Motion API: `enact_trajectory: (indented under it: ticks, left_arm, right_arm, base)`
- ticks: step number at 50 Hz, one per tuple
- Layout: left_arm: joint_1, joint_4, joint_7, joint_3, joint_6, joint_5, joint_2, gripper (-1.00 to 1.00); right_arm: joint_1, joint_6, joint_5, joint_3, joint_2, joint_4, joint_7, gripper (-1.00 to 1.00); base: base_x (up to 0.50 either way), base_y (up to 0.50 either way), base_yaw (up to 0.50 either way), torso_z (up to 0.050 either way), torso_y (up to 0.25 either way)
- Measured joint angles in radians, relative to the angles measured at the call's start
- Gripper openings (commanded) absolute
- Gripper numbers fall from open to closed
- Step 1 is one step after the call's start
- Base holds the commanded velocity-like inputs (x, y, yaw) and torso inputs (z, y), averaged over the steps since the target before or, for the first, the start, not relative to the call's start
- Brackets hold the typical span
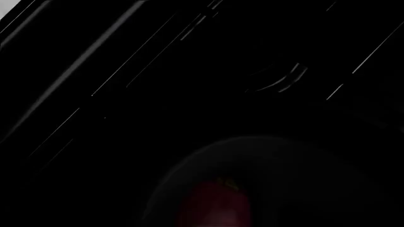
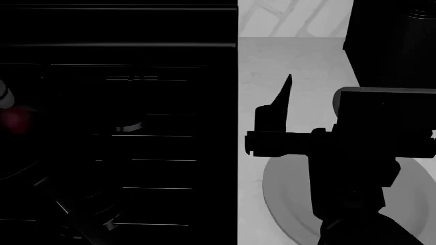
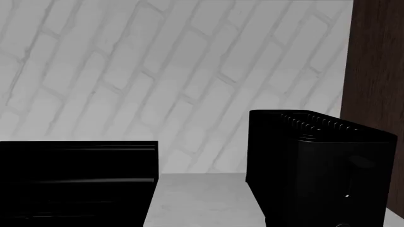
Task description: Pick the beet from the pan and place it on the plate.
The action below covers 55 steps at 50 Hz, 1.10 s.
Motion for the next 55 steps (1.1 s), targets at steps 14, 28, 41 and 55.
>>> enact_trajectory:
  ticks: [14,28,41,55]
  left_arm:
    - [-0.019,-0.068,-0.026,0.014,0.051,-0.001,0.012,-1.0]
    - [0.001,-0.022,-0.035,0.017,0.034,0.003,-0.001,-1.0]
    - [0.071,0.198,-0.018,-0.012,-0.08,0.022,-0.048,-1.0]
    - [0.146,0.493,0.012,-0.07,-0.23,0.023,-0.105,-1.0]
  right_arm:
    - [-0.007,-0.01,-0.006,-0.005,0.002,0.011,-0.004,1.0]
    - [-0.015,-0.016,-0.001,-0.003,0.005,0.011,-0.004,1.0]
    - [-0.03,-0.007,0.03,0.021,0.02,-0.031,0.012,1.0]
    - [-0.047,0.019,0.094,0.063,0.046,-0.107,0.048,1.0]
  base:
    - [0.0,0.0,0.0,0.0,0.0]
    - [0.0,0.0,0.0,0.0,0.0]
    - [0.0,0.0,0.0,0.0,0.0]
    - [0.0,0.0,0.0,0.0,0.0]
